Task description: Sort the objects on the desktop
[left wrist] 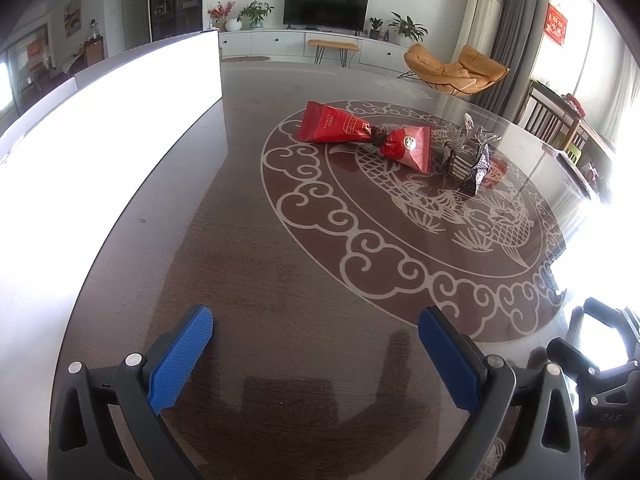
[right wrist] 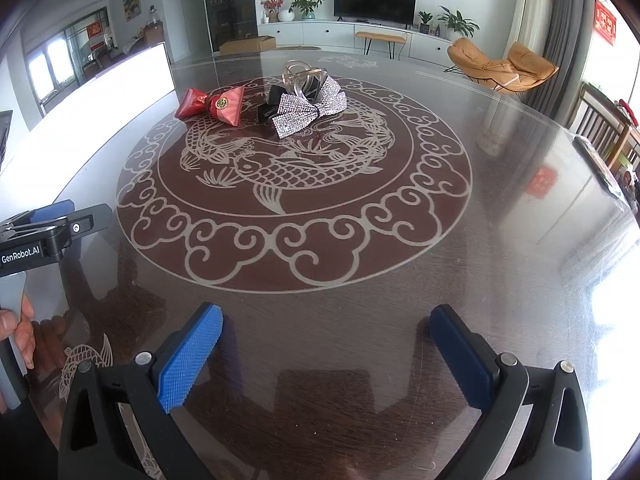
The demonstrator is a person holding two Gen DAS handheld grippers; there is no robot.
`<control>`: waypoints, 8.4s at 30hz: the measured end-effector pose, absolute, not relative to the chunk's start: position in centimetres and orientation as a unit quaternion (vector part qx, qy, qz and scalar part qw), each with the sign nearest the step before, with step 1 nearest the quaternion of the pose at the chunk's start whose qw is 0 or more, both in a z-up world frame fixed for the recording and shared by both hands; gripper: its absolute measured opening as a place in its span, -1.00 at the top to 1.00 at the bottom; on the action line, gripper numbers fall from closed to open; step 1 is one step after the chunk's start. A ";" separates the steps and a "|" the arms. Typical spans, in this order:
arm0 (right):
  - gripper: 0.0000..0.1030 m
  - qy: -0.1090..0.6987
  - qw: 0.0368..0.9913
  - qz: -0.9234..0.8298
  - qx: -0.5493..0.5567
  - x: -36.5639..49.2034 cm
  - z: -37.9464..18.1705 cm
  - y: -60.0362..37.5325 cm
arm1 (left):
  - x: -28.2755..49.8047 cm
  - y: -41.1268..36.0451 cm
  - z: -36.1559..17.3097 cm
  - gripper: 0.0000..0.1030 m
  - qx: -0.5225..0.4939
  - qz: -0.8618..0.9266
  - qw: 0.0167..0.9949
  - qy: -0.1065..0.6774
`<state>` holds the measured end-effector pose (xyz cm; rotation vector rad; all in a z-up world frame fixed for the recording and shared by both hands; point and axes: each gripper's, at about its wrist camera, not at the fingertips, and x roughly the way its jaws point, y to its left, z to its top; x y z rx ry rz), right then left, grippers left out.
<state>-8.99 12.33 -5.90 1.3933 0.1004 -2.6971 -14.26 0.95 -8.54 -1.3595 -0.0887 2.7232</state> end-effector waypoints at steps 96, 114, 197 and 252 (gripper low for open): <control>-0.92 0.041 0.042 -0.891 0.450 -15.9 -5.6 17.3 | -19.7 -2.5 -5.4 -1.00 -0.448 0.842 0.017 -0.300; -0.92 0.036 0.059 -0.892 0.446 -15.8 -5.4 16.8 | -31.7 6.1 -8.0 -1.00 -0.489 0.863 -0.070 -0.101; -0.01 0.162 0.394 -0.835 0.348 -15.4 11.9 -22.3 | -7.4 -29.4 5.7 0.55 -0.431 0.892 -0.066 -0.119; -1.00 0.200 0.365 -0.806 0.421 -16.8 7.7 -25.6 | -0.3 -25.7 8.4 -0.99 -0.351 0.881 -0.306 -0.090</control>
